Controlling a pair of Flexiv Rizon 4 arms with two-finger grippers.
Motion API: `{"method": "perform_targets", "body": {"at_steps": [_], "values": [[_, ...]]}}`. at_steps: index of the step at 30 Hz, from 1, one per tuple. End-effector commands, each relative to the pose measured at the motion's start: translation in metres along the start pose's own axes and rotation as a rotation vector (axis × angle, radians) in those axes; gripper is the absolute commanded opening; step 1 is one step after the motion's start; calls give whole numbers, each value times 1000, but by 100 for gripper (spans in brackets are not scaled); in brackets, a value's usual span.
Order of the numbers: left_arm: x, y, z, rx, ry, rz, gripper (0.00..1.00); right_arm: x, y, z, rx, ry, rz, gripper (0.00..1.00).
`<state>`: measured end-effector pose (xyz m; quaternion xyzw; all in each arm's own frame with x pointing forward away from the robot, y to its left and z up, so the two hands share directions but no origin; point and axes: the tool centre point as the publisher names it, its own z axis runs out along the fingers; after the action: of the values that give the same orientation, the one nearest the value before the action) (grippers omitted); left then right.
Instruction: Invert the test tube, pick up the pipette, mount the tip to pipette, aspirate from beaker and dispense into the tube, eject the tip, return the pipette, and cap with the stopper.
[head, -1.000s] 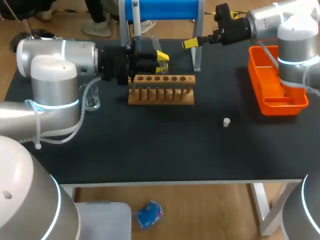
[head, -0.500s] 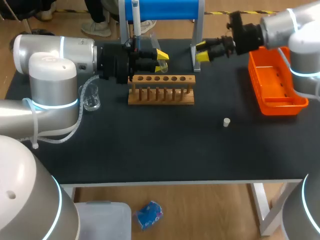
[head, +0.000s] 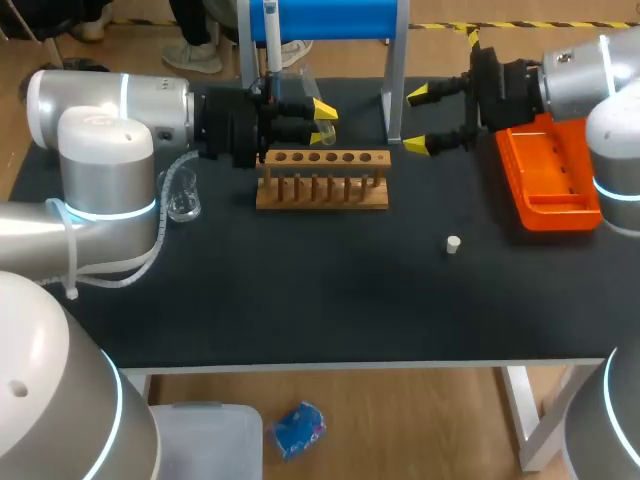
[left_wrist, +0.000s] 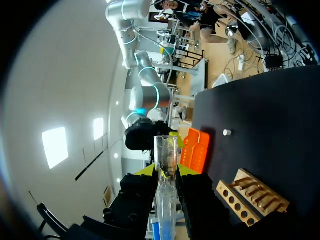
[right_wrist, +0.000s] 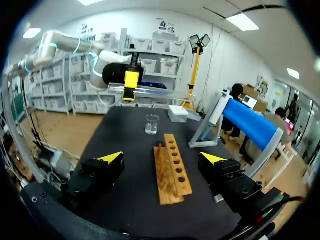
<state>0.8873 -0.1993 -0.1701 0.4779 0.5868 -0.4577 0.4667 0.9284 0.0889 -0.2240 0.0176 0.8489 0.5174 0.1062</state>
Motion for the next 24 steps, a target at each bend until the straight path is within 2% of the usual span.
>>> {"method": "perform_targets", "body": {"at_steps": [1,6,10,15,24], "values": [[-1,1,-1,3,5,0,0,13,-12,2,81,-234,-286,100],[-1,1,-1,3,5,0,0,13,-38,-1,83,-242,-267,100],[-1,1,-1,3,5,0,0,8,-48,-4,44,-211,-239,100],[-1,1,-1,3,5,0,0,5,-55,-6,4,-171,-231,100],[-1,1,-1,3,5,0,0,2,-65,-7,-7,-125,-210,100]]}}
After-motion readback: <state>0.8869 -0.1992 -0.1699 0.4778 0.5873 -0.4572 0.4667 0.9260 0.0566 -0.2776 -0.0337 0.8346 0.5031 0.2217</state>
